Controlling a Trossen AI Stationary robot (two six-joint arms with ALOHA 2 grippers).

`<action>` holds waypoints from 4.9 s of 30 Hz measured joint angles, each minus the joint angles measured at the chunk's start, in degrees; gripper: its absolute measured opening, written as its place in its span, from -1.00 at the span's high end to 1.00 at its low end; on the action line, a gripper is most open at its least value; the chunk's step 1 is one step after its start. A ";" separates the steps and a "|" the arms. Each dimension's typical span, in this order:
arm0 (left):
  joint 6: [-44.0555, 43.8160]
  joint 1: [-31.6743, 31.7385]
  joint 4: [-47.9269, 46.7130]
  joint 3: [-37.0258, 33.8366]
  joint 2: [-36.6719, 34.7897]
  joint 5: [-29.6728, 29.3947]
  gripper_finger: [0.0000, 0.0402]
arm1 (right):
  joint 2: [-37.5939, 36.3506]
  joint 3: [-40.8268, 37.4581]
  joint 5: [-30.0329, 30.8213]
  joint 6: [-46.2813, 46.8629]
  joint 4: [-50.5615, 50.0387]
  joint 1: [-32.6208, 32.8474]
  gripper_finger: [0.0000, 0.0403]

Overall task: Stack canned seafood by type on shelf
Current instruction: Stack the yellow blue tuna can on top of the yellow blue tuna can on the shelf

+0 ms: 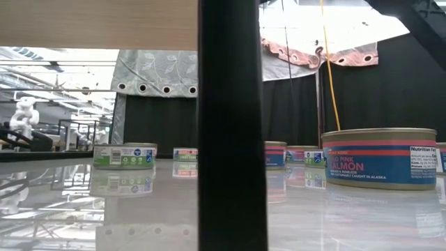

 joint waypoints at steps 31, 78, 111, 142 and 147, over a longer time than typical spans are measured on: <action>1.58 0.04 -3.03 0.07 3.60 3.19 0.19 | 0.03 -0.02 -4.17 1.41 1.33 3.26 -0.15; -36.80 3.89 6.85 0.04 -6.17 8.37 -0.31 | -0.17 0.07 -8.95 -0.57 11.82 -3.78 0.35; -127.41 3.52 25.94 -33.52 -40.69 65.01 -0.29 | -0.59 0.02 -17.56 -20.03 2.06 3.45 0.35; -121.34 3.52 19.58 -37.33 -37.65 39.19 -0.29 | 8.22 -0.04 -5.36 -20.83 -1.63 8.70 0.35; -121.02 3.52 20.88 -37.34 -34.16 40.26 -0.29 | 8.29 -0.04 -5.26 -21.49 -1.86 8.64 0.35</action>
